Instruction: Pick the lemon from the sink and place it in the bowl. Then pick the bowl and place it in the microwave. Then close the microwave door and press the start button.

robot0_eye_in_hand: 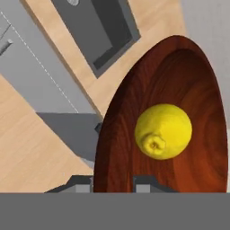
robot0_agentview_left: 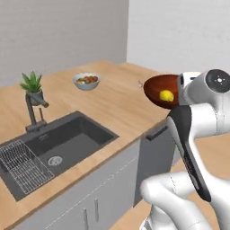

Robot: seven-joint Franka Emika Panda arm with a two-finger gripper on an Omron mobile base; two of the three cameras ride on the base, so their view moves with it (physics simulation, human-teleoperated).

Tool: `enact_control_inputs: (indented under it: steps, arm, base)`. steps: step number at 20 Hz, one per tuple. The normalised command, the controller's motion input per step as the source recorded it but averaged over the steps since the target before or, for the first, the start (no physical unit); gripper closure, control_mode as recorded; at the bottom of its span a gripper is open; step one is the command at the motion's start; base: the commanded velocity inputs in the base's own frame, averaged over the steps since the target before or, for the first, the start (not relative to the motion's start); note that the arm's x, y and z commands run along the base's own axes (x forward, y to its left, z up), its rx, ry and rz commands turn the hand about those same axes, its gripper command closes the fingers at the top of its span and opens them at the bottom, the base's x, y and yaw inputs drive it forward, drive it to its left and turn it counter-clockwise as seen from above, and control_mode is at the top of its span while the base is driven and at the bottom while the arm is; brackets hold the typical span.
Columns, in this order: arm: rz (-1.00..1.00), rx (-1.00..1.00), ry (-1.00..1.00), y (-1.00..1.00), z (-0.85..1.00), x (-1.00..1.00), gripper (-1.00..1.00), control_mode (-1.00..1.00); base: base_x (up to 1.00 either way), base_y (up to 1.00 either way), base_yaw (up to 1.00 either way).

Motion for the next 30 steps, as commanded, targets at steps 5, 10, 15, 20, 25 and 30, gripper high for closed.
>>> enact_control_inputs:
  steps: [5,10,15,20,25,30]
  arm:
    - [0.00,0.00,0.00,0.00,0.00,0.00,1.00,1.00]
    - [0.00,0.00,0.00,0.00,0.00,0.00,1.00,1.00]
    - [0.00,0.00,0.00,0.00,0.00,0.00,1.00,1.00]
    - [0.00,0.00,0.00,0.00,0.00,0.00,1.00,1.00]
    - [0.00,0.00,0.00,0.00,0.00,0.00,1.00,1.00]
    - [0.00,0.00,0.00,0.00,0.00,0.00,1.00,1.00]
  base:
    - [0.00,0.00,-0.99]
    - [0.00,-0.12,-0.93]
    - [0.05,-0.34,-0.82]
    - [0.54,-0.17,-0.62]
    - [0.98,0.07,-0.29]
    - [1.00,0.05,-0.18]
